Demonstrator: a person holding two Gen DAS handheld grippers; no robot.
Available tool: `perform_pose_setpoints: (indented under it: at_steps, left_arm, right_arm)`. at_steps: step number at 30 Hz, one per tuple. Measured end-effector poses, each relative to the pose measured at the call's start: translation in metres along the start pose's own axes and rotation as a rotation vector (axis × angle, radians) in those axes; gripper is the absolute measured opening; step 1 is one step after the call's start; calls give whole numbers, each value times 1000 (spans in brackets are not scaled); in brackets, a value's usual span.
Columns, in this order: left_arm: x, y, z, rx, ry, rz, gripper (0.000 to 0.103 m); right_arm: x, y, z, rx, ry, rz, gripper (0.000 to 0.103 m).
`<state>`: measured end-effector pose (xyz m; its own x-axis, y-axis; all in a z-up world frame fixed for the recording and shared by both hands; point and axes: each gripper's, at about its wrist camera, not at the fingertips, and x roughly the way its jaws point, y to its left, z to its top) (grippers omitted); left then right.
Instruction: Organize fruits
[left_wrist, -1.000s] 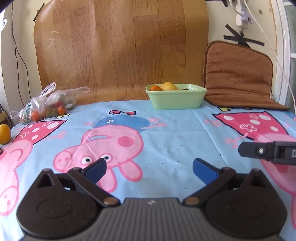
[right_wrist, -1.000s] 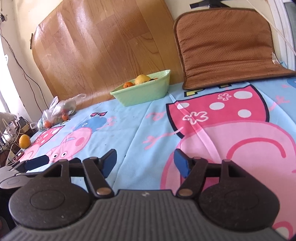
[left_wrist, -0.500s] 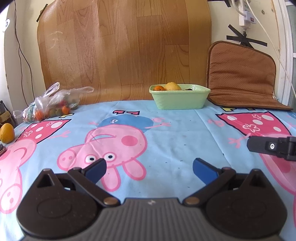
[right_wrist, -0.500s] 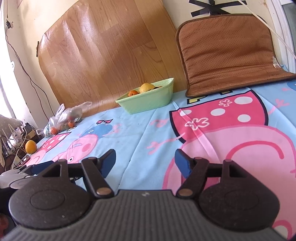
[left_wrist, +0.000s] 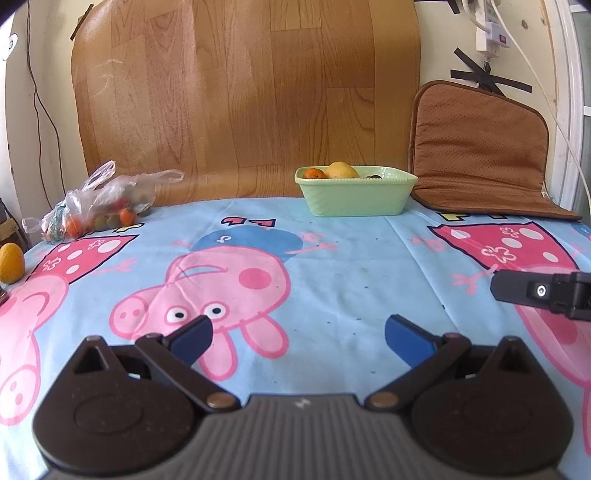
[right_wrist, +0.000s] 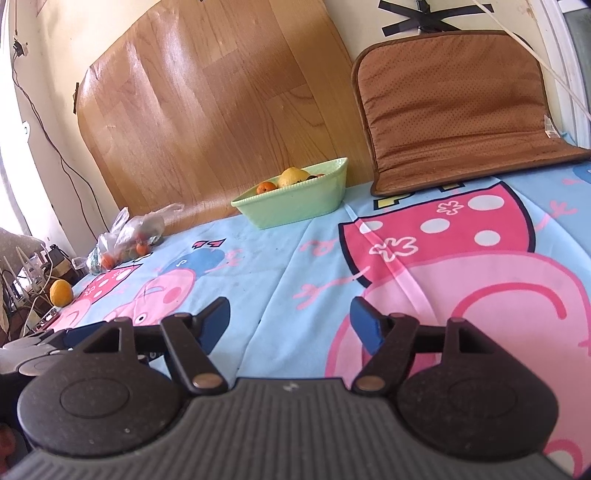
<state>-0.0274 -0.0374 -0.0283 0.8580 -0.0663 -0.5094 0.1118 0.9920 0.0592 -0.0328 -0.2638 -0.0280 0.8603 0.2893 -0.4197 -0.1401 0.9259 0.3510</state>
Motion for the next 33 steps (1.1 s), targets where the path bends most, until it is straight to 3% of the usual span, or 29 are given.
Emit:
perform_pose_setpoints:
  at_steps: [33]
  left_arm:
    - [-4,2,-1,-10,-13,-45,103]
  right_arm:
    - [5,-4,3,6,20,-23,74]
